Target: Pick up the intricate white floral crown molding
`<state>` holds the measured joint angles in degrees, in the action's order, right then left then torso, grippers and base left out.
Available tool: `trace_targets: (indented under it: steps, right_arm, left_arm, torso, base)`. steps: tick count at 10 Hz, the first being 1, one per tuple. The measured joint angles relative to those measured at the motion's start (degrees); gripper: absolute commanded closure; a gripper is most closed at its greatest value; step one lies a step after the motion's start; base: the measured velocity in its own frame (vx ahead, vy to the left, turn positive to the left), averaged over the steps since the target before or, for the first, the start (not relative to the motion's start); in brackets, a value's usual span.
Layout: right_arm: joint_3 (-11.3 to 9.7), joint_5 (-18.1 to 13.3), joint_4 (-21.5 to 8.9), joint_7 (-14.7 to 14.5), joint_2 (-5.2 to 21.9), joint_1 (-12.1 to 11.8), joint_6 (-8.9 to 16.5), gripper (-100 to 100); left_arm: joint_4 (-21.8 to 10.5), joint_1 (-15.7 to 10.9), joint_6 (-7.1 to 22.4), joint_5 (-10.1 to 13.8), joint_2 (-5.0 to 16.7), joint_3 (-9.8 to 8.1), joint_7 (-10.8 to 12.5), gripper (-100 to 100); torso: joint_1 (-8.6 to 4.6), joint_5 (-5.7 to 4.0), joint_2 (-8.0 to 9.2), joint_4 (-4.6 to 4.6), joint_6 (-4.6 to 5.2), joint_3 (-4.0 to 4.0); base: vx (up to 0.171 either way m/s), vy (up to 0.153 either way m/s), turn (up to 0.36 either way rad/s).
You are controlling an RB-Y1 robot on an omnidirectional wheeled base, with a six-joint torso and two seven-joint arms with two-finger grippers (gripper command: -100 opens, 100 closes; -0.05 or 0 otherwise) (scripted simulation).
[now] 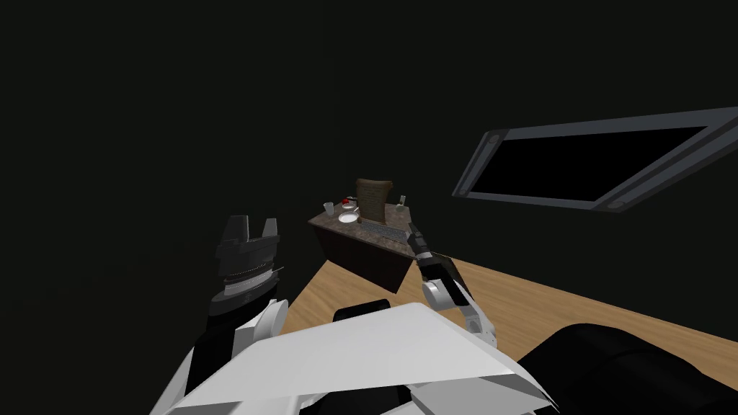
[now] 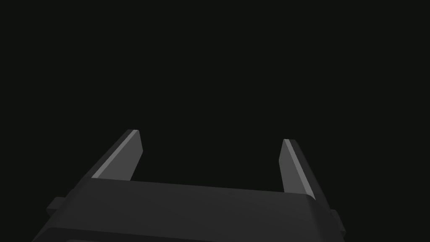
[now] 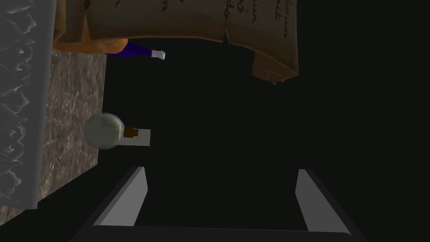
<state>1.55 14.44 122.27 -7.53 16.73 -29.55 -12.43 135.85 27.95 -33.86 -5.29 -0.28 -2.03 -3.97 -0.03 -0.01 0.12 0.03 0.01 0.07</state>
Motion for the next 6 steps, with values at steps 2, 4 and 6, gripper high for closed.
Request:
trace_targets:
  steps: [2,4,6]
  right_arm:
    - [-0.7,1.7,-2.9,-0.1,1.6,-0.6,1.6,-100]
    - [-0.8,1.9,-2.8,-0.6,1.5,-0.2,4.8,-100]
    - [-1.2,3.7,-5.4,-0.8,3.3,-0.1,8.5,-100]
  left_arm:
    - [0.0,0.0,0.0,0.0,0.0,0.0,0.0,0]
    - [0.0,0.0,0.0,0.0,0.0,0.0,0.0,0]
    - [0.0,0.0,0.0,0.0,0.0,0.0,0.0,0]
  torso:
    - [0.05,0.01,0.0,0.01,-0.01,0.0]
    - [0.05,0.02,-0.1,-0.01,-0.01,-0.06]
    - [0.05,0.02,-0.05,-0.01,0.0,-0.03]
  base:
    - [-0.024,0.007,0.011]
    - [-0.009,0.005,0.031]
    - [-0.018,0.009,0.032]
